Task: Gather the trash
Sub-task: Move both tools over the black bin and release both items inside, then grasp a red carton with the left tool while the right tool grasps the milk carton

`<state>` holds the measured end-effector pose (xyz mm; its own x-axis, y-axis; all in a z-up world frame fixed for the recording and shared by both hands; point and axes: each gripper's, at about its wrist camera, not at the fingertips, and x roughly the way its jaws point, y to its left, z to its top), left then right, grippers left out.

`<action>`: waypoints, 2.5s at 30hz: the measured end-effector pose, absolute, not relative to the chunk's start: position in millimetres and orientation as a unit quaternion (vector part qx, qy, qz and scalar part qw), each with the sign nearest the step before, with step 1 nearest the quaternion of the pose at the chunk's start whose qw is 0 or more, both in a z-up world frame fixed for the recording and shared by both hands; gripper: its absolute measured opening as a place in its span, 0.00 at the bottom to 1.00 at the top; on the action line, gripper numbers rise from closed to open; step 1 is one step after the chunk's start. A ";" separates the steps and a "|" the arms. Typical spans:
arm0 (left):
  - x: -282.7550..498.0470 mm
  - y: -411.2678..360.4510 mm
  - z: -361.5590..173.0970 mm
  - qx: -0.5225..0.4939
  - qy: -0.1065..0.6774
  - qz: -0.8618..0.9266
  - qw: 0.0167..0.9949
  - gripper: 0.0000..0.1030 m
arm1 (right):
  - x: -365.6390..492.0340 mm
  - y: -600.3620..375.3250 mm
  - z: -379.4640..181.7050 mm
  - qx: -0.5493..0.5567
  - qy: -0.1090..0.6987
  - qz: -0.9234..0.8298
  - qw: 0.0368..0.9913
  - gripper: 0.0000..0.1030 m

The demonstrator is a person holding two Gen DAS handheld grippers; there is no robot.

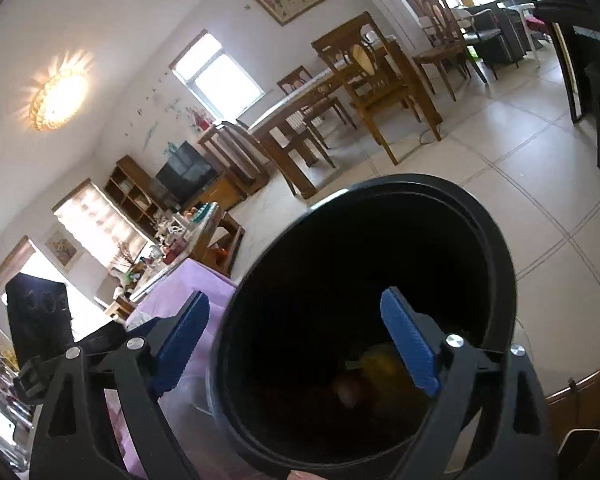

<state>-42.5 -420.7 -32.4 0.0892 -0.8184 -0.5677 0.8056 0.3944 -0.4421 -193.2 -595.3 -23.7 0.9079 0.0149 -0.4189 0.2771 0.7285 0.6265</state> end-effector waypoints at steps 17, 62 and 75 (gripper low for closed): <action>13.4 -74.6 23.7 -0.060 0.348 -0.275 0.894 0.88 | -68.0 -408.1 3.5 0.241 0.307 0.106 0.915 0.85; 41.2 -23.9 -5.4 -0.072 0.378 -0.276 0.881 0.30 | 39.9 -233.9 -14.7 0.162 0.436 0.129 0.876 0.81; 32.6 -21.6 -7.1 -0.073 0.376 -0.274 0.882 0.30 | 37.9 -240.8 -19.5 0.096 0.443 0.080 0.888 0.47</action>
